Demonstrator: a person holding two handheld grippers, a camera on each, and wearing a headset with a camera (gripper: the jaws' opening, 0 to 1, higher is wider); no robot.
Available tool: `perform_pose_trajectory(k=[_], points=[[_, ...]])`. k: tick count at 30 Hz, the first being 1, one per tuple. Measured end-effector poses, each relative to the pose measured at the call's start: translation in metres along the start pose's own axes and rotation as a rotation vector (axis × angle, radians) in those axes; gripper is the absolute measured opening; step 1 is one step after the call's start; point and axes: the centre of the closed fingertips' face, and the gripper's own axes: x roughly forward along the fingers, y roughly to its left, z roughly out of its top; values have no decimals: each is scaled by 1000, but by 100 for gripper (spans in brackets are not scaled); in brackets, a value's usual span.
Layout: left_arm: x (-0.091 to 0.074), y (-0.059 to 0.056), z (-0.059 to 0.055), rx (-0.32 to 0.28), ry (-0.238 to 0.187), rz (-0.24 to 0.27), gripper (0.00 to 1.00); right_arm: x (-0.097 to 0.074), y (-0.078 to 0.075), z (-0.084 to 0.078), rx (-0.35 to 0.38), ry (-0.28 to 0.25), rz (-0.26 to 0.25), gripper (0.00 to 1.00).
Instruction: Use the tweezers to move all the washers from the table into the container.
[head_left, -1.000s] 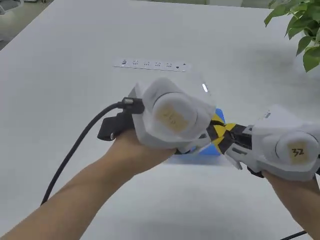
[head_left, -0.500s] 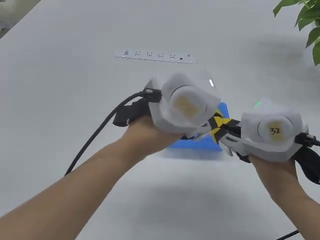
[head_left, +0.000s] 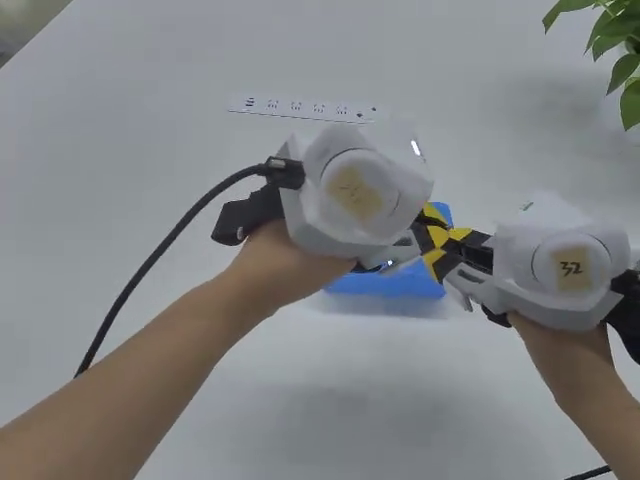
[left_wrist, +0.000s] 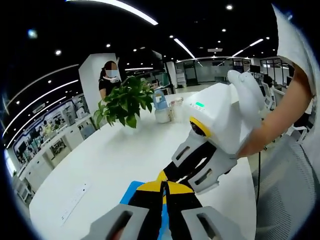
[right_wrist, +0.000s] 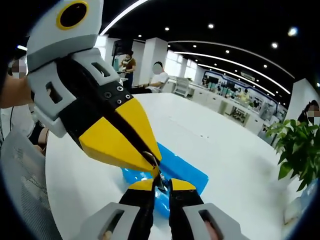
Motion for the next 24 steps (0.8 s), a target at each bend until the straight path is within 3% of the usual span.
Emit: perform_pose_trajectory(k=[6,9,10,15,20,22,24], points=[[-20,-25,1,56,-1,-43,0,-18,22,-2,-84,11,22,10],[-29,-38,-6,80,10,-69,0,-25,34,-9,-167,31,27,8],[-30,-41,-9,89,15,-75,0,-26,39,-12,-159,38,33,8],[-32,-55,-28,31,30,-110,0,-28,55,-31,-184,95,53,8],[-24,-69,-58,-23,69,-153,0,-20,70,-61,-217,173,88,8],[-20,-73,-67,-75,66,-175,0,-17,72,-70,-220,201,97,8],[-18,-72,-79,-85,82,-187,0,-14,74,-79,-224,223,101,8]])
